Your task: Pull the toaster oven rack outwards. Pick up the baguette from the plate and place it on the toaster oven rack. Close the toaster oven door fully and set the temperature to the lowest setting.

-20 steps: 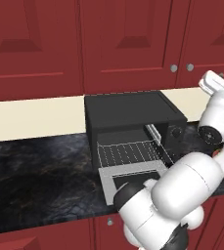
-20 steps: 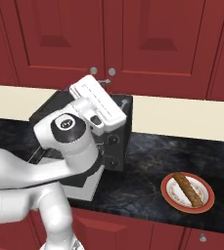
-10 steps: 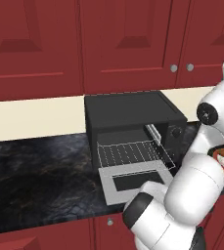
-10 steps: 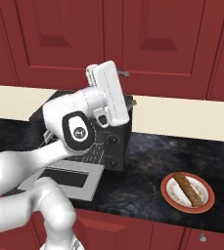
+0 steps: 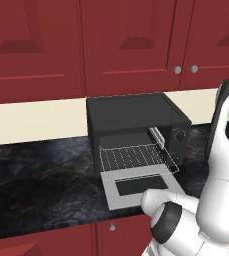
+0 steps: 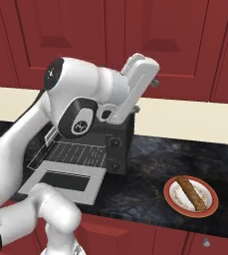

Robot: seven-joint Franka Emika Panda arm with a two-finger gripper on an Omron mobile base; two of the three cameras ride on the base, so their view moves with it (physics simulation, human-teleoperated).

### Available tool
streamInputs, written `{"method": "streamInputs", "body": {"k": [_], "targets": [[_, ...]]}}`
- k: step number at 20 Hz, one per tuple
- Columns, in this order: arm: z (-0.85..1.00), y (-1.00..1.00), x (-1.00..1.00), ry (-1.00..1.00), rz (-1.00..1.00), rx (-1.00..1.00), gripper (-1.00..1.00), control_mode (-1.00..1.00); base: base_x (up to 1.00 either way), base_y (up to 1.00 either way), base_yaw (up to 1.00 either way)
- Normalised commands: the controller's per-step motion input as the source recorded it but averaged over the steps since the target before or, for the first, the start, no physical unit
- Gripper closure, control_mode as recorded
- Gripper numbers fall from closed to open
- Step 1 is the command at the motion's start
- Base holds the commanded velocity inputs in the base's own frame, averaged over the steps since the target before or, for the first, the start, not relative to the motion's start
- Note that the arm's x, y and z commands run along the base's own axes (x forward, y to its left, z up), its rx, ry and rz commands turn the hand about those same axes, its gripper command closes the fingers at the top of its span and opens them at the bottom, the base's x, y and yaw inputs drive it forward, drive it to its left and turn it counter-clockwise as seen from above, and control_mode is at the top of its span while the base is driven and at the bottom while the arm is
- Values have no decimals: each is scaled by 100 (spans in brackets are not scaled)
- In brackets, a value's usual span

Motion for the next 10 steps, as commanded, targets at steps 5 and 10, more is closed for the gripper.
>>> {"method": "streamInputs", "body": {"k": [5,10], "targets": [[-12,-18,-11,-1,-2,46,-100,-100,0,0,0],[-57,-16,0,0,0,18,-100,-100,0,0,0]]}}
